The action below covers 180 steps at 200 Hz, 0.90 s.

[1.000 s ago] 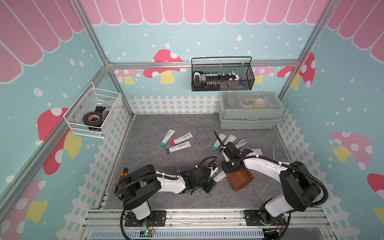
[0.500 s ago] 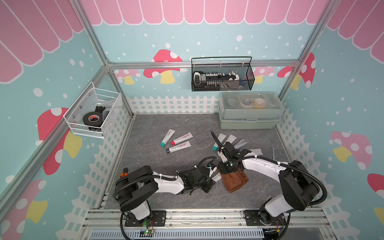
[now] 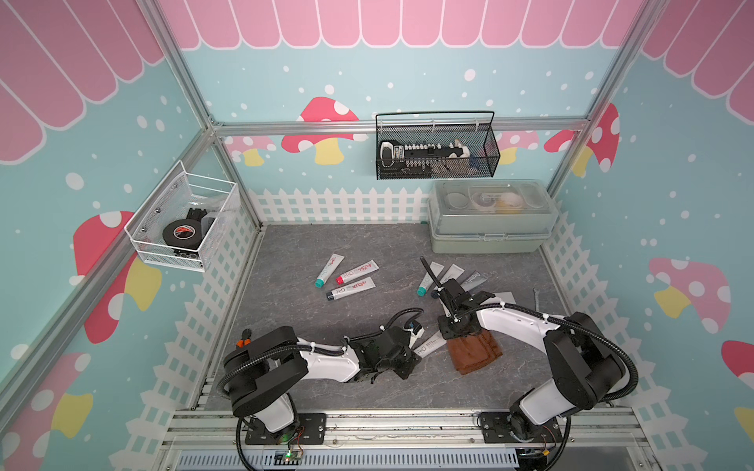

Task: Wipe the surface of the toothpaste tube
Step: Wipe the dirt from the toothpaste tube, then place the cleaning item at the center of the board, then move the toothpaste to the center of the board.

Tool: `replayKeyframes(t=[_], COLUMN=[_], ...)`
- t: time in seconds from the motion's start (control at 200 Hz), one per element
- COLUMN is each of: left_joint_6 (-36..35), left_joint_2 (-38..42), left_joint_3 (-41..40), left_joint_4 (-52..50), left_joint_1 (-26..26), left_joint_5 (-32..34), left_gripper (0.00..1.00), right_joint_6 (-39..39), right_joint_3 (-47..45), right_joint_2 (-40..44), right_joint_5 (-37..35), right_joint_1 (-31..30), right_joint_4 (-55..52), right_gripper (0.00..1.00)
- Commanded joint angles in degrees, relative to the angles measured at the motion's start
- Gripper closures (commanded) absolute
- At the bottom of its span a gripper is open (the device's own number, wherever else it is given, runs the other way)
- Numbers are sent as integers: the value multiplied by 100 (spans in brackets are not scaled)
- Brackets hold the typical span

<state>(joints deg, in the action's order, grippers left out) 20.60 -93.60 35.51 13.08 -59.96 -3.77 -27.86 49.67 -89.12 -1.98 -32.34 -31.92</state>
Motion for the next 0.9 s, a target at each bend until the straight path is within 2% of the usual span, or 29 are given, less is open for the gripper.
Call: replayKeyframes(t=[0.0,0.125,0.245,0.305,0.535,0.635,0.71,0.751,0.836,0.896], left_joint_6=[129,120,119,128,172,222,280,310,396,446], left_joint_2=[-143,-197,-180,-160,24,144,264,357,570,704], left_joint_3=[6,87,97,97,30,-58,-134,-189,-314,-385], left_joint_4=[-144,-183,-226,-244,-431,-436,-487,-520,-601,-669], left_joint_1=[106,101,105,99,108,147,199,226,299,364], left_joint_5=[273,265,266,288,633,799,966,1074,1348,1508], left_gripper=[72,72,72,72,72,72,72,72,72,72], right_joint_6=[42,-87,-42,40,-29,-53,-59,-25,78,79], right_joint_3=[-273,-268,-274,-197,107,155,165,158,144,144], right_joint_2=[226,451,363,204,-174,-31,115,202,420,591], right_joint_5=[1584,2249,2184,1746,-919,-1334,-1357,-1173,-610,-394], right_joint_1=[-163,-404,-417,-410,-144,67,212,284,342,345], right_joint_4=[-245,-105,-140,-352,-1093,-1155,-1107,-1051,-900,-862], right_gripper=[88,88,88,88,87,86,84,78,45,30])
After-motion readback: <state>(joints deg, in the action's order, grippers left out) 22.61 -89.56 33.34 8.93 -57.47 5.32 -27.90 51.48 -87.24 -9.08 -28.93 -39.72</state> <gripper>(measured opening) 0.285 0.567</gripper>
